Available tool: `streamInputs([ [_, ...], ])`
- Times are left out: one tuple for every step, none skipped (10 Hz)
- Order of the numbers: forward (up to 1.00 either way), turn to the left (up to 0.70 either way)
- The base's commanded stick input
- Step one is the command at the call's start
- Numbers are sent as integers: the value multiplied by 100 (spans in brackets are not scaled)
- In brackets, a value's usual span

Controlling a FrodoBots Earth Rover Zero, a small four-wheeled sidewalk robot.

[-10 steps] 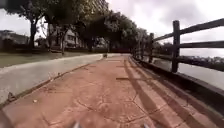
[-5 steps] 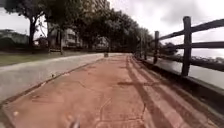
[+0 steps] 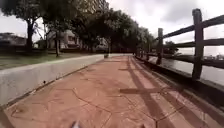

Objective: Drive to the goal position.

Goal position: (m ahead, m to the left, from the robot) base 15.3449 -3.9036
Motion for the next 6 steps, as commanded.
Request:
streamInputs([
  [70,0],
  [70,0],
  [70,0],
  [70,0],
  [70,0],
  [70,0],
])
